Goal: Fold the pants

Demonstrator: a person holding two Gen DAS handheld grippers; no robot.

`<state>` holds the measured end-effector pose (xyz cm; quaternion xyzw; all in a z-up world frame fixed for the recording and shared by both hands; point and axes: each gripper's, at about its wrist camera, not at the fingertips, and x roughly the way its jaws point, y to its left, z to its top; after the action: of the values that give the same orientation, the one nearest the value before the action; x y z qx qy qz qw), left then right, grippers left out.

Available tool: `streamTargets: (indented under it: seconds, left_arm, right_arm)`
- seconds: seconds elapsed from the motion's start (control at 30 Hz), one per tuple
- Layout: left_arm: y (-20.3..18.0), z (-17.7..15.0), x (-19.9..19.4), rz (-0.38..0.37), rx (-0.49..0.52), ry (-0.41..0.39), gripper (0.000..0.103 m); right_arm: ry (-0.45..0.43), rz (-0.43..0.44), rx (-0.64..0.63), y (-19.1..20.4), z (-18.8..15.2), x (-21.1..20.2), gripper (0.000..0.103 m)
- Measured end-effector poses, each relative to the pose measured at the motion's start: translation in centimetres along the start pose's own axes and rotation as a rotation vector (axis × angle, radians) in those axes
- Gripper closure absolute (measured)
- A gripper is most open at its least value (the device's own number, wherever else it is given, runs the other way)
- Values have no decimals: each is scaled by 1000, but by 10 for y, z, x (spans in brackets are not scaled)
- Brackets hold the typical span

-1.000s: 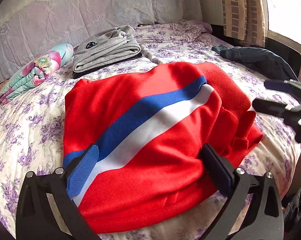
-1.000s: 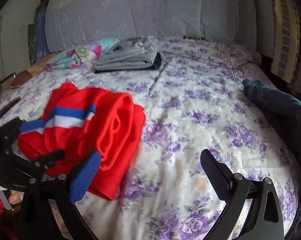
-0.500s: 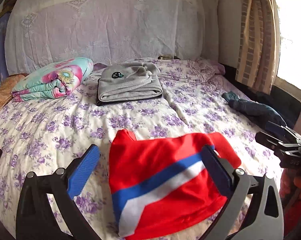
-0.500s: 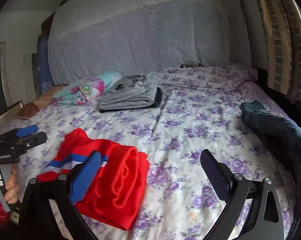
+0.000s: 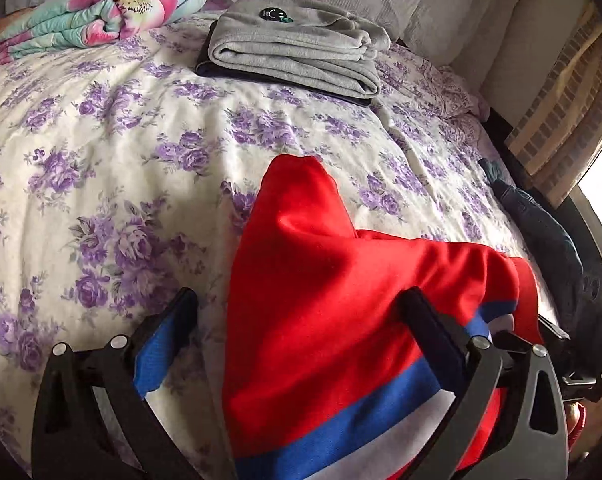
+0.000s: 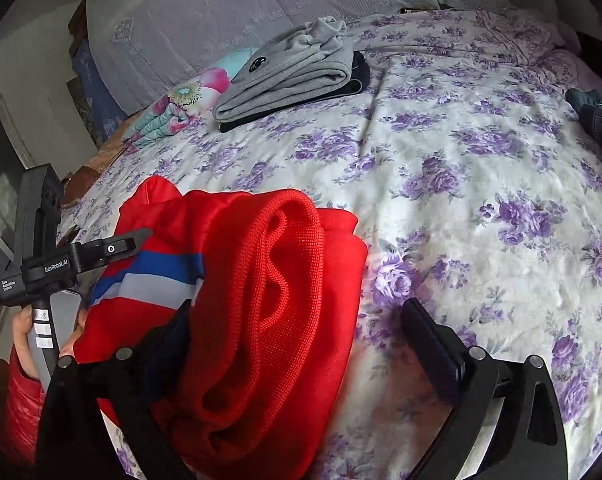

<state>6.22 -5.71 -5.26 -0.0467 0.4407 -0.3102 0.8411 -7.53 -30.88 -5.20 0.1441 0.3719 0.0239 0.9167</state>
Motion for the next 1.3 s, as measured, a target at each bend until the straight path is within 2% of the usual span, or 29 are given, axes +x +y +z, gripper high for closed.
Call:
streamTargets:
  seconds: [0.13,0.27,0.37,0.43,0.57,0.67,0.7,0.73,0.77,0.83,0.87,1.03,1.3]
  left_arm:
    - [3,-3,-6,-6,-19,-18,4]
    - [5,-14,-35,42,-33,-105,5]
    - [3,-31,-60,5,-25,-144,5]
    - [-3,-38,-72,16,11,-150,5]
    - [-21,-46,-79,106,118,-146,5]
    - [-36,-60,-60,163,215,-103,4]
    - [-38,-67,-50,195,238,-106,4]
    - [-34,-72,-46,184,224,-123,4]
    - [-27,-73,-46,148,178,-124,4]
    - [-16,-69,-45,86,111,-90,4]
    - [-15,-69,-43,78,109,-84,4]
    - [-28,-75,-46,153,155,-124,4]
    - [-33,-77,-50,204,147,-135,4]
  right_arm:
    - [0,11,8,-3,-1,1,3]
    - [-29,-16,13,-2,-4,-6,3]
    - [-86,-65,19,3,-10,-26,3]
    - [-126,-81,22,7,-13,-42,3]
    - [-177,-82,-47,25,-14,-64,3]
    - [-153,-152,-133,35,-22,-55,3]
    - [-121,-201,-171,36,-27,-42,3]
    - [-82,-224,-196,32,-35,-25,3]
    - [-39,-163,-142,24,-36,-18,4]
    - [-71,-103,-41,7,-34,-25,3]
    - [-54,-89,-39,6,-34,-22,3]
    - [-66,-98,-54,10,-37,-24,3]
    - [-60,-102,-56,12,-38,-25,3]
